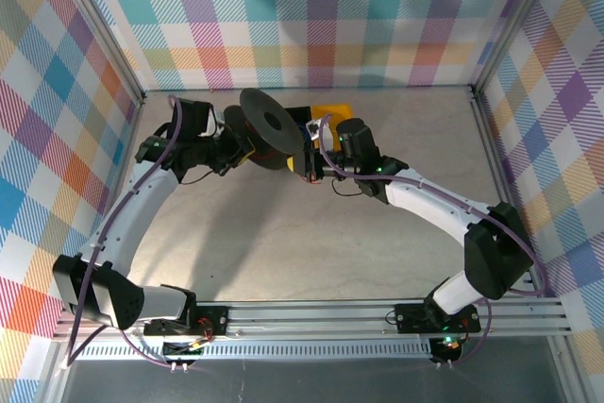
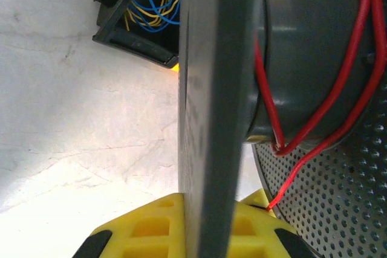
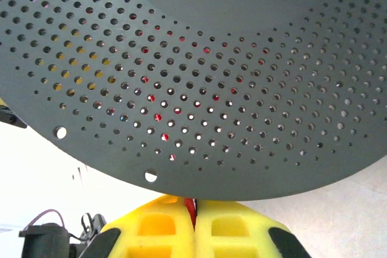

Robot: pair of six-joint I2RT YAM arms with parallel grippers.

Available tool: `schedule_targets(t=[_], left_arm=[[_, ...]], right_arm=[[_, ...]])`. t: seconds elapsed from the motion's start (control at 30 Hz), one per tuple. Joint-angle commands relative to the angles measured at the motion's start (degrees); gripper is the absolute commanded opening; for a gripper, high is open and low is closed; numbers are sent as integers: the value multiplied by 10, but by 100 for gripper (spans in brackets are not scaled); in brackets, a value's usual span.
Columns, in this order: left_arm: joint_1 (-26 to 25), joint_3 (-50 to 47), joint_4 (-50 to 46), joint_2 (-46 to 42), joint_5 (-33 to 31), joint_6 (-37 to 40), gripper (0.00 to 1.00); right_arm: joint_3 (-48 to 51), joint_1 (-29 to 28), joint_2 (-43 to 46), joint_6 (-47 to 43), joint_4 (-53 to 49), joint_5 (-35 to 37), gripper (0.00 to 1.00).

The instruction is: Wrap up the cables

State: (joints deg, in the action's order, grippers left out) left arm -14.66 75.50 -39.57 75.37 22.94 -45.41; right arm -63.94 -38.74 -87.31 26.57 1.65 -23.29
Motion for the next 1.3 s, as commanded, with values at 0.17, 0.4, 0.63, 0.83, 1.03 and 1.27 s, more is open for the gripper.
schedule_targets(t=[0.17, 0.4, 0.63, 0.83, 1.03, 1.27], left_arm=[[-1, 5, 160, -47, -185, -3, 0], [-21, -1, 182, -51, -204, -35, 0], [-32, 5, 191, -51, -207, -44, 0], [-34, 12, 191, -47, -202, -43, 0], [-42, 34, 171, -37, -197, 0, 0], [-68, 72, 90, -15, -163, 171, 0]], right_arm=[[-18, -36, -39, 0, -194, -11, 0], [-31, -53, -63, 23, -181, 11, 7], [-53, -57, -72, 25, -186, 20, 17], [-44, -57, -68, 28, -180, 24, 0], [-38, -56, -55, 22, -185, 31, 5], [-19, -36, 14, 6, -221, 21, 50]])
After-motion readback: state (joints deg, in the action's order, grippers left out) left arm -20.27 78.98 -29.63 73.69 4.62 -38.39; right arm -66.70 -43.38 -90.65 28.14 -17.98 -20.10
